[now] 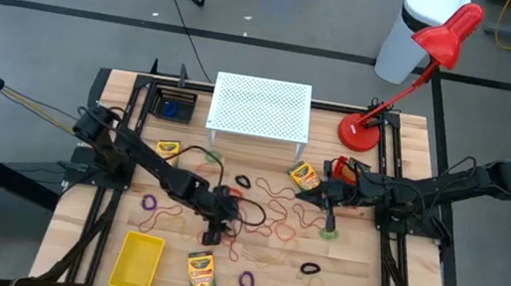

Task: Pick & Place Office Desk Supplies
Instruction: Put the red rubber band into the yellow bin

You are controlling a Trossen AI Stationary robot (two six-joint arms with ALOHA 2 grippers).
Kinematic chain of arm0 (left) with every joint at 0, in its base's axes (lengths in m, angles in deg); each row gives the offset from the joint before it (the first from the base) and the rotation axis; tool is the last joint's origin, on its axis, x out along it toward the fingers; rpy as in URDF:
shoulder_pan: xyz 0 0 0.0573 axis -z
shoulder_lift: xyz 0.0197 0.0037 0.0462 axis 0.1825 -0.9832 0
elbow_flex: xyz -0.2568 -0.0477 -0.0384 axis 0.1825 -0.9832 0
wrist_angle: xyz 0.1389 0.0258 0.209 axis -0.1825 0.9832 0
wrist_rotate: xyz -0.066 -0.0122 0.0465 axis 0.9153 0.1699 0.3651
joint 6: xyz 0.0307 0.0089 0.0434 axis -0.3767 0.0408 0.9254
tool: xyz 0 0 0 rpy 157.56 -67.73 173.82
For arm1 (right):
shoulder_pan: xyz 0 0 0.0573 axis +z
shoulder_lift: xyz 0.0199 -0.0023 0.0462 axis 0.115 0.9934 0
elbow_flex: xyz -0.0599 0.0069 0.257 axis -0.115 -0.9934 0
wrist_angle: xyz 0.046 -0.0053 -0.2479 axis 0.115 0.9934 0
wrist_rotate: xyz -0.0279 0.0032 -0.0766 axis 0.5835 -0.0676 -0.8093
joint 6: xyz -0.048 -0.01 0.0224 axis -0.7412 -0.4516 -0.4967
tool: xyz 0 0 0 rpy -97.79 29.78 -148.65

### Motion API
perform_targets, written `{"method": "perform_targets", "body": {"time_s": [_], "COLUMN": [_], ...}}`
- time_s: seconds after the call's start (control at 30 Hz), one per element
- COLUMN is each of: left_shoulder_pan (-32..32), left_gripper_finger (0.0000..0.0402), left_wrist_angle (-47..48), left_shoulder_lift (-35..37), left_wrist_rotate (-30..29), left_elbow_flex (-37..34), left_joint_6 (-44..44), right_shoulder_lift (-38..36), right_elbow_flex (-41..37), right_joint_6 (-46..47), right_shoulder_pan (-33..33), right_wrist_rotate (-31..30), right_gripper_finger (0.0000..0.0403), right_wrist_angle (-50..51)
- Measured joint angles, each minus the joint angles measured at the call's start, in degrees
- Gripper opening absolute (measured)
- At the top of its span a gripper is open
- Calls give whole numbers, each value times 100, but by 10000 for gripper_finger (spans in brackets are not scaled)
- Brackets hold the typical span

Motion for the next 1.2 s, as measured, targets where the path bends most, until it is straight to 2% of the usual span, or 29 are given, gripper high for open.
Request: {"method": "perform_targets", "body": {"time_s": [0.17, 0.27, 0.5, 0.7, 0.83, 1.07, 1.2], "left_shoulder_pan": [-28, -101, -201, -199, -199, -188, -188], "left_gripper_finger": [152, 145, 133, 127, 97, 13, 8], "left_wrist_angle": [-20, -60, 29, 78, 225, 477, 653], "left_shoulder_lift": [-80, -187, -598, -583, -532, -445, -151], "left_wrist_rotate": [-174, 19, 291, 329, 331, 368, 295], "left_elbow_flex": [32, 153, 410, 422, 420, 417, 391], "left_joint_6": [654, 915, 1259, 1321, 1316, 1304, 1295], "right_shoulder_lift": [0, 0, 155, 275, 275, 275, 275], "right_elbow_flex": [0, 0, 0, 2, 2, 2, 2], "right_joint_6": [0, -2, -20, -39, -39, -39, -39], "right_shoulder_pan": [0, 0, 0, 0, 0, 0, 0], "right_wrist_rotate": [0, 0, -10, -85, -85, -84, -83], "right_gripper_finger": [5, 5, 5, 5, 5, 5, 5], "right_wrist_angle": [-4, 3, -44, -91, -125, -144, -147]}}
